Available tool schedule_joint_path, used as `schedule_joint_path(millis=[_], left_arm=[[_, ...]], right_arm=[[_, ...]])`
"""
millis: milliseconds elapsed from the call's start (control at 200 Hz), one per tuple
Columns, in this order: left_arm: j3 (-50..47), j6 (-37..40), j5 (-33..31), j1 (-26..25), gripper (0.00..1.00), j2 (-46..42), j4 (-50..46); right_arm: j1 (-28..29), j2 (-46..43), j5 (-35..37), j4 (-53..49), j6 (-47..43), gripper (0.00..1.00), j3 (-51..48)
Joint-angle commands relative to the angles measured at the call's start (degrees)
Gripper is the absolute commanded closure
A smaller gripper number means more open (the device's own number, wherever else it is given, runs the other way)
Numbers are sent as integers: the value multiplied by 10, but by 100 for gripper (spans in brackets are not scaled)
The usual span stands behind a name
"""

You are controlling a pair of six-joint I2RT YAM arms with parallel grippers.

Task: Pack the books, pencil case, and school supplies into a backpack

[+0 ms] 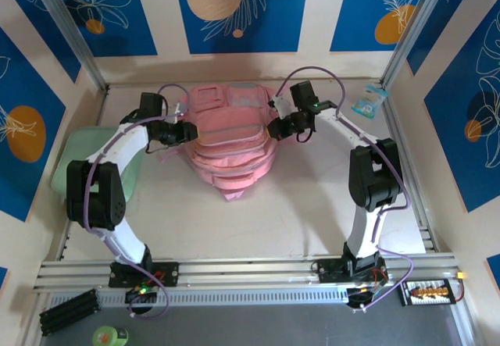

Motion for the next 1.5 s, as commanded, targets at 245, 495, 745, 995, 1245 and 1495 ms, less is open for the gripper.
schedule_joint_path(millis=[245, 495, 745, 995, 1245, 1495], left_arm=[[-44, -68, -112, 2, 40, -131, 1], [14, 155, -136, -130, 36, -117, -49], [22, 382, -139, -215, 37, -82, 4], [31, 487, -147, -223, 39, -39, 32], [40, 573, -132, -225, 43, -4, -3], [29, 595, -148, -224, 84, -3, 8]], right_arm=[[61, -24, -92, 2, -15, 100, 9], [80, -24, -111, 22, -2, 100, 6], [68, -36, -117, 30, 4, 100, -14], [61, -35, -113, 33, 17, 100, -14], [59, -31, -111, 34, 28, 100, -11], [39, -28, -74, 40, 73, 100, -9]])
